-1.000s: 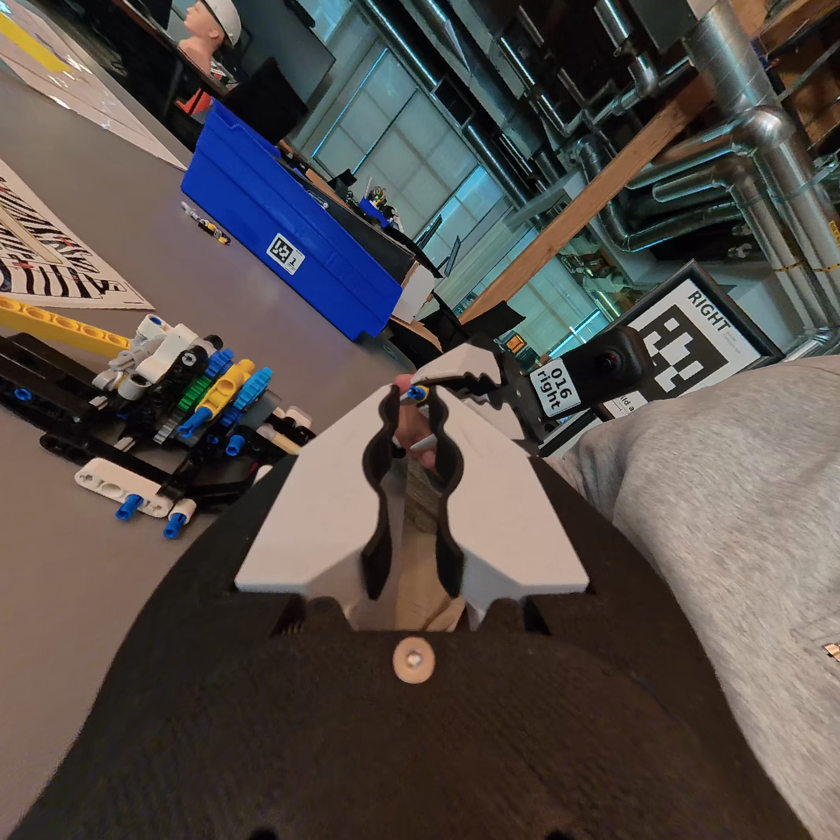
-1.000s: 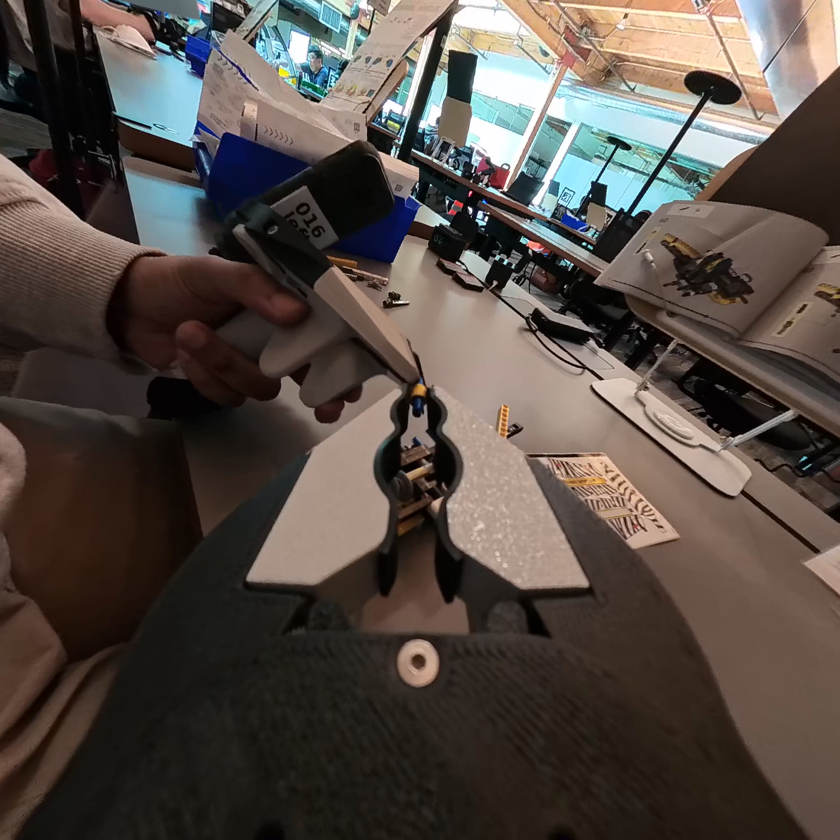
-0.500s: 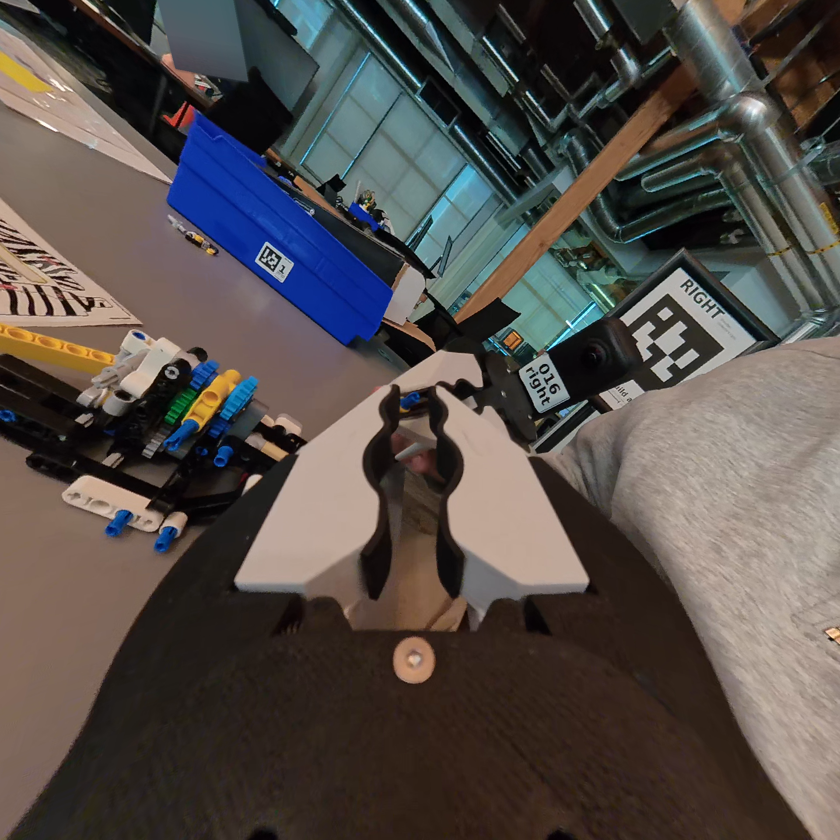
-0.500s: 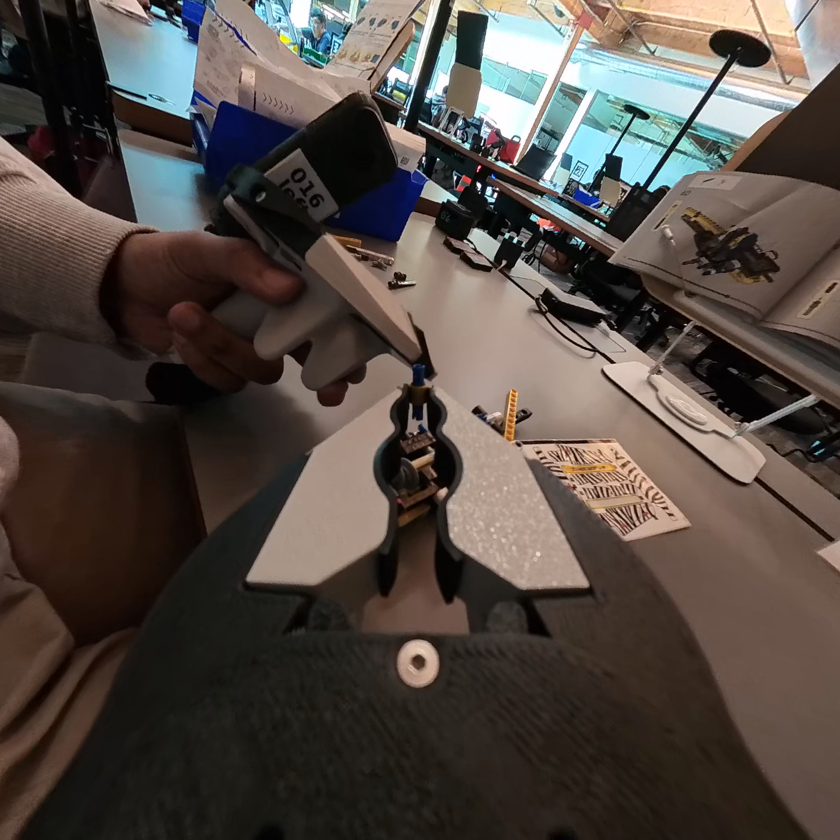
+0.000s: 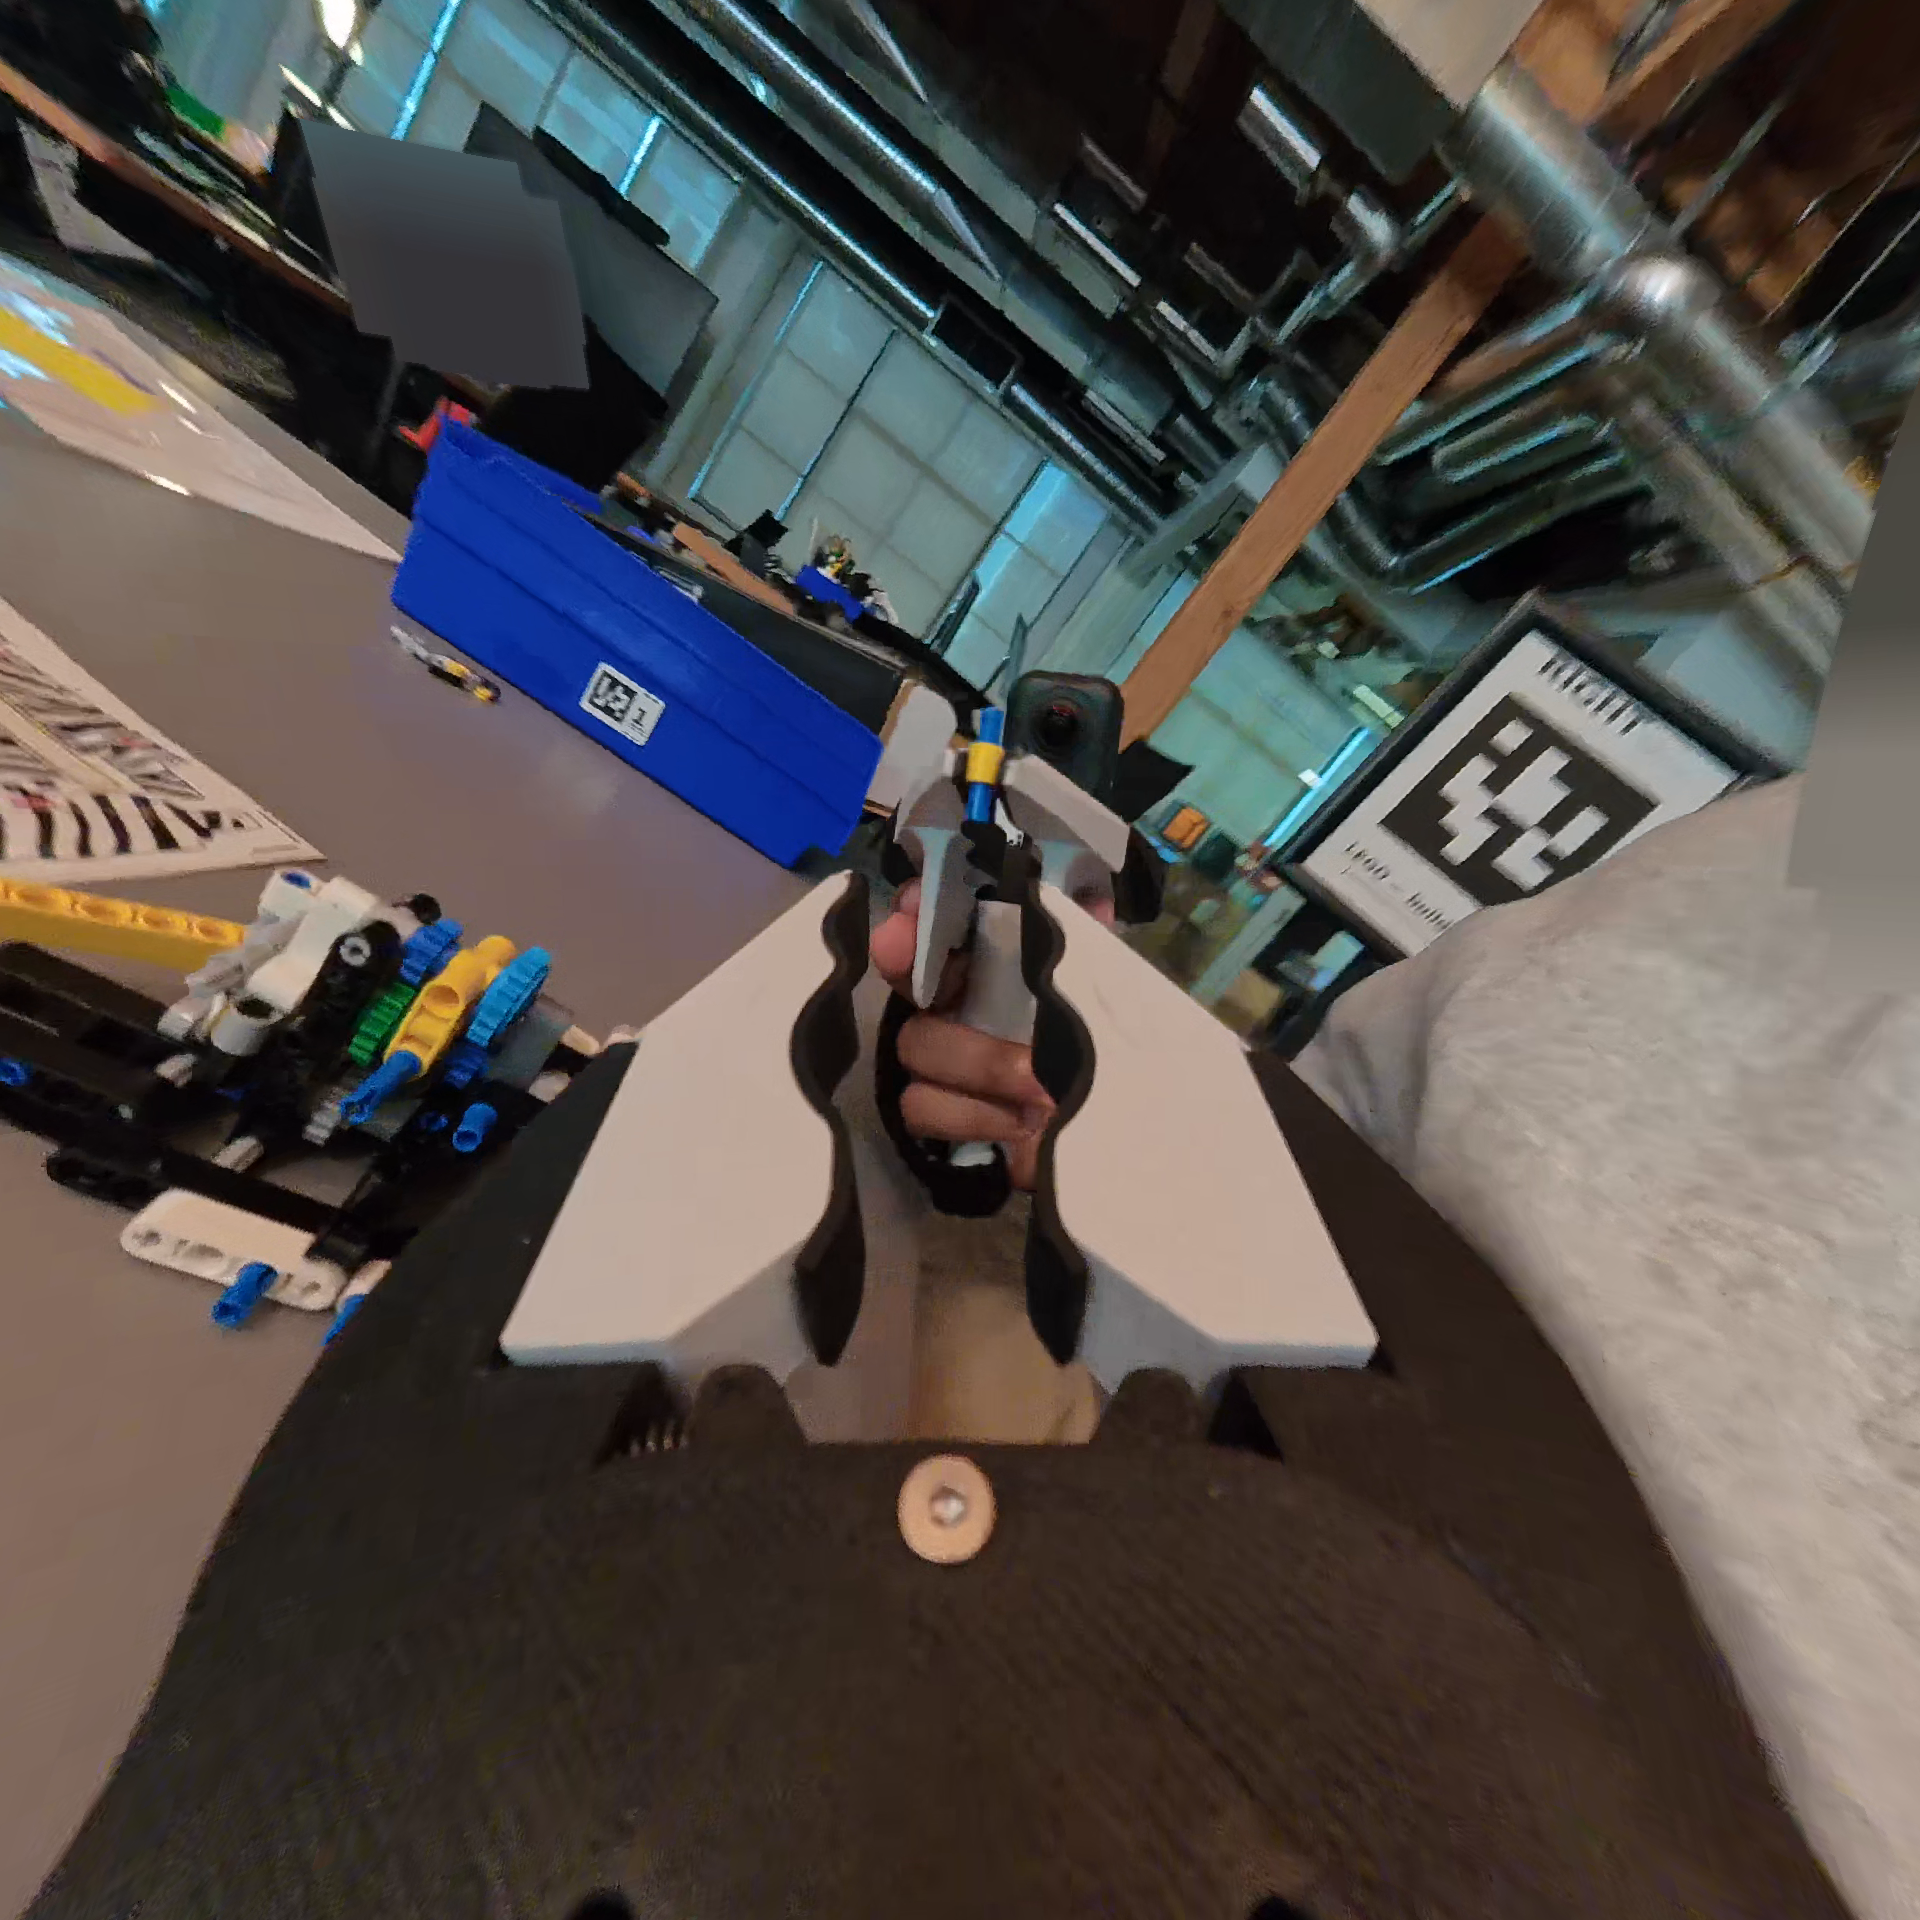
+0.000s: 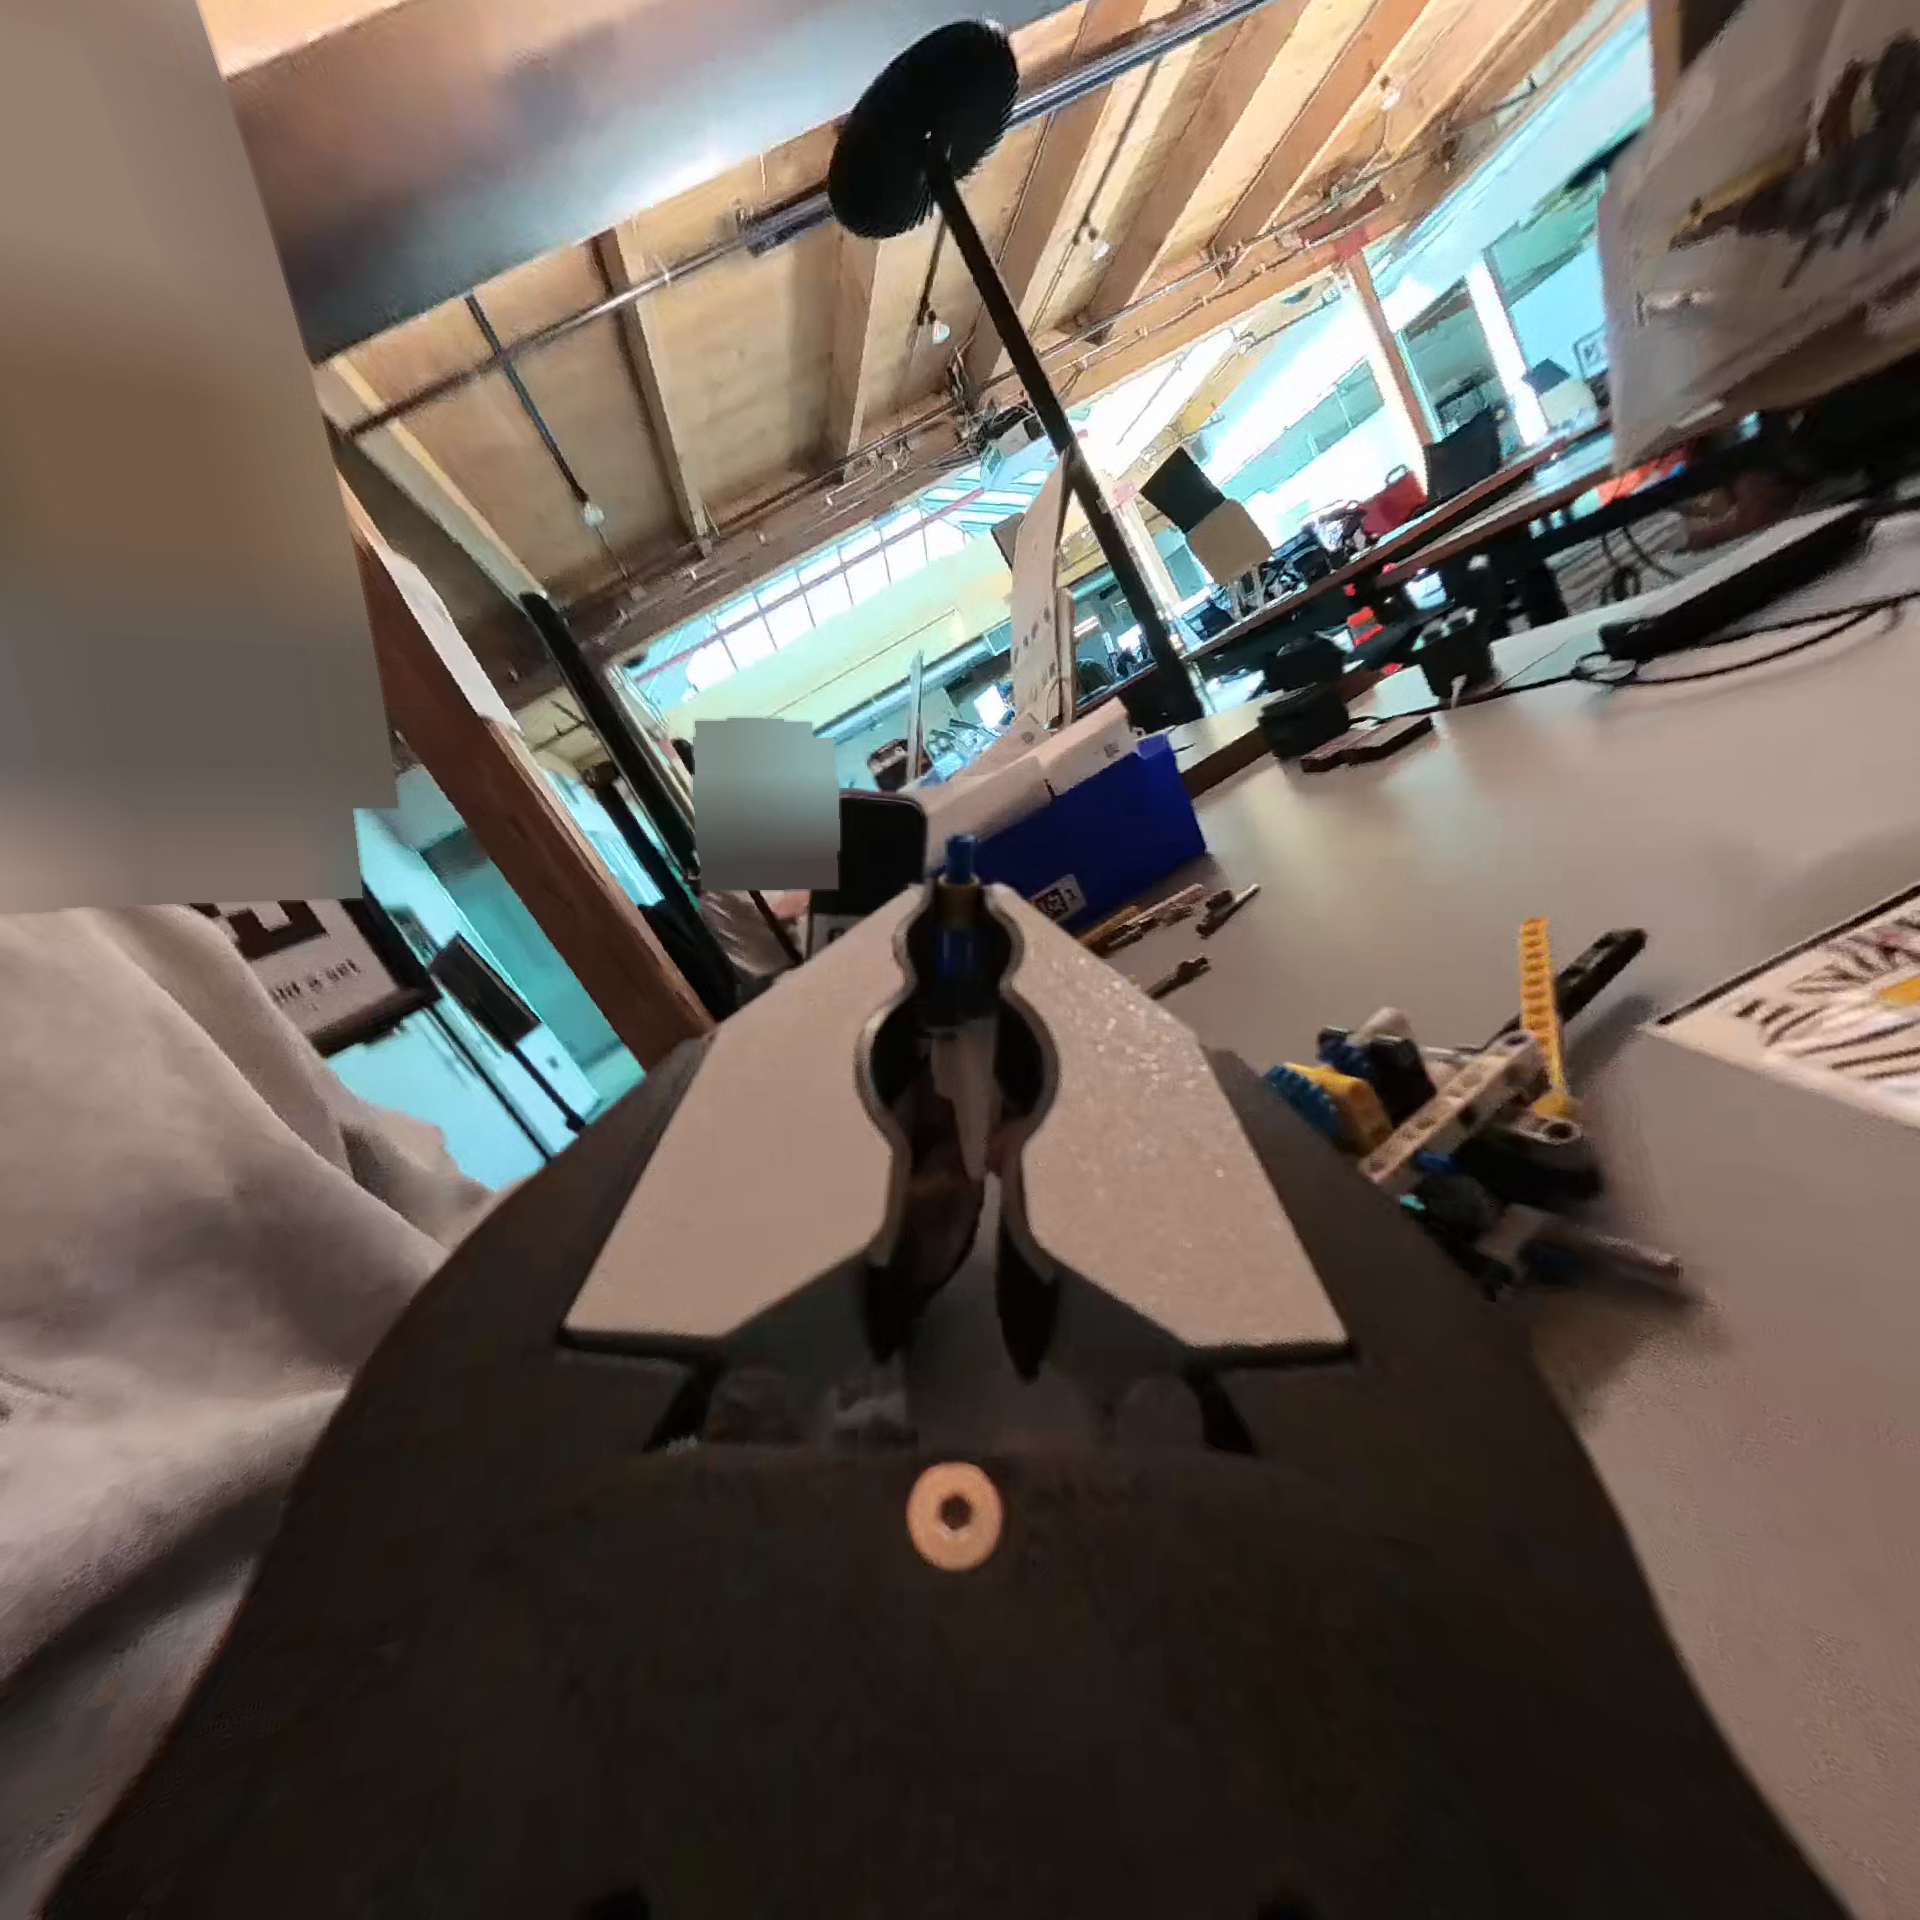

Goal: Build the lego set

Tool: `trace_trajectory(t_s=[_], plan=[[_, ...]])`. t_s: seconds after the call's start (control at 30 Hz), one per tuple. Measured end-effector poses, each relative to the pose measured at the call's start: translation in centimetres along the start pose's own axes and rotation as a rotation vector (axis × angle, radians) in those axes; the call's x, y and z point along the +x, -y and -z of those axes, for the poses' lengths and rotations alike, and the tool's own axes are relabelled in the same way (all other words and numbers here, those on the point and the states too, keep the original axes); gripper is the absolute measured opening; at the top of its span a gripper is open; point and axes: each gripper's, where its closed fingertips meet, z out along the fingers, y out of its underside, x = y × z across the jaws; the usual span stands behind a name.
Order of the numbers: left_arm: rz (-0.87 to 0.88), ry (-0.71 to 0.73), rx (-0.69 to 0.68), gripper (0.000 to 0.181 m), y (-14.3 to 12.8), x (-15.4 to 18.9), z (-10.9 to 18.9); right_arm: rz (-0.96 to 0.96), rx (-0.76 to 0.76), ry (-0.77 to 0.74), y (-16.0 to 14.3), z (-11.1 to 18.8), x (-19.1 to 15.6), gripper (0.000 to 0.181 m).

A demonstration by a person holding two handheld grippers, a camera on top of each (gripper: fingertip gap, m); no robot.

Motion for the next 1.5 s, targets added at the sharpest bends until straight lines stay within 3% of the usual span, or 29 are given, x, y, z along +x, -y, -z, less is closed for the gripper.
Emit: trace_trajectory(t_s=[0.23,0.4,0.77,0.9,1.2,1.5], plan=[[-0.263,0.195,-0.039,0.024,-0.7,-0.5,-0.7,-0.242,-0.023,0.040,-1.6,-1.4,-0.4,0.005],[-0.360,0.243,-0.029,0.018,-0.3,-0.7,-0.4,-0.269,-0.040,0.029,-2.2,-1.7,-0.2,0.004],[-0.398,0.254,-0.003,0.013,0.4,-0.8,0.0,-0.260,-0.060,-0.012,-2.3,-1.3,0.8,0.007],[-0.432,0.266,-0.016,0.001,0.1,-0.8,0.0,-0.269,-0.079,-0.042,-2.7,-1.3,1.4,0.005],[-0.387,0.272,-0.025,0.000,0.0,-1.3,0.0,-0.313,-0.081,-0.049,-2.9,-1.3,1.9,0.005],[-0.361,0.311,-0.037,0.012,-0.1,-2.3,0.2,-0.351,-0.056,-0.049,-2.4,-1.1,2.5,0.005]])
